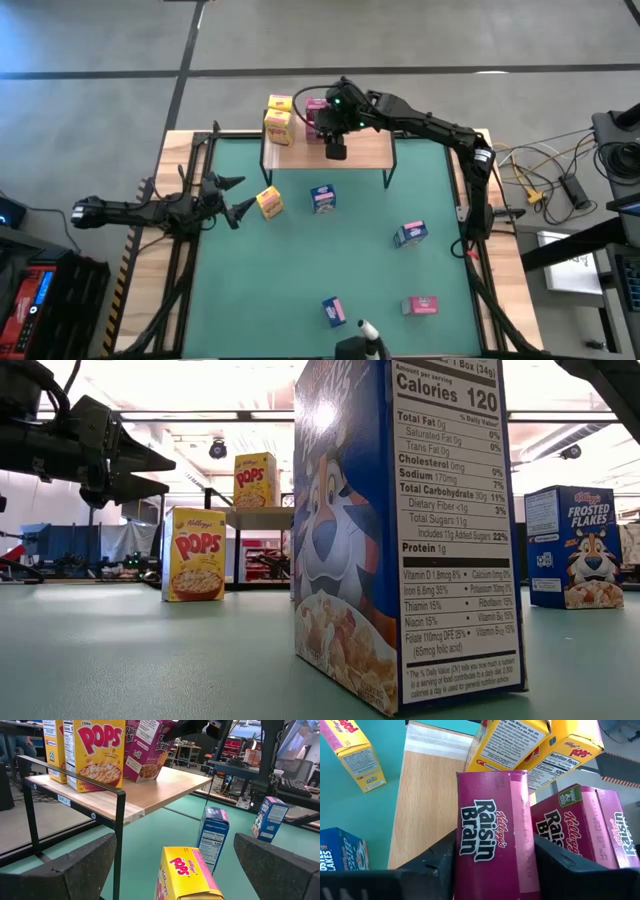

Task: Stack cereal on shelf
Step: Put the top purple cereal box on the shelf

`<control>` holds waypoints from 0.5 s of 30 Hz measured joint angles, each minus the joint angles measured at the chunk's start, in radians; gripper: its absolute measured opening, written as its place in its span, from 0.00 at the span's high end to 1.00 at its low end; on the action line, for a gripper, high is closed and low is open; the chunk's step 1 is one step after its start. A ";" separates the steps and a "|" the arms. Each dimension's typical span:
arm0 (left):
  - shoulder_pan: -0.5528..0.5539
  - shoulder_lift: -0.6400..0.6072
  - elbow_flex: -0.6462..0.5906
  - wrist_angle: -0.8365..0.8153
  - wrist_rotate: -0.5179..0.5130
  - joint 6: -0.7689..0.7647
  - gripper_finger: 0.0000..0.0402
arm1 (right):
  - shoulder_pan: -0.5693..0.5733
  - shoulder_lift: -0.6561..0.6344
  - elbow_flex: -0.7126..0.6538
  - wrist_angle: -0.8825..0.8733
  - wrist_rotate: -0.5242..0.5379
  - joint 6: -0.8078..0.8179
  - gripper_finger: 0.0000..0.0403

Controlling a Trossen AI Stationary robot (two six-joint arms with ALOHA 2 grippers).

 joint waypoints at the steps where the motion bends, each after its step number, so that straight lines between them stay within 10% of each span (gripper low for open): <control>1: 0.000 0.000 0.000 0.000 0.000 0.000 0.04 | 0.000 0.000 0.000 0.000 0.000 0.000 0.54; 15: 0.000 0.000 0.000 0.000 0.000 0.000 0.04 | 0.000 0.000 0.018 -0.010 0.001 0.050 0.26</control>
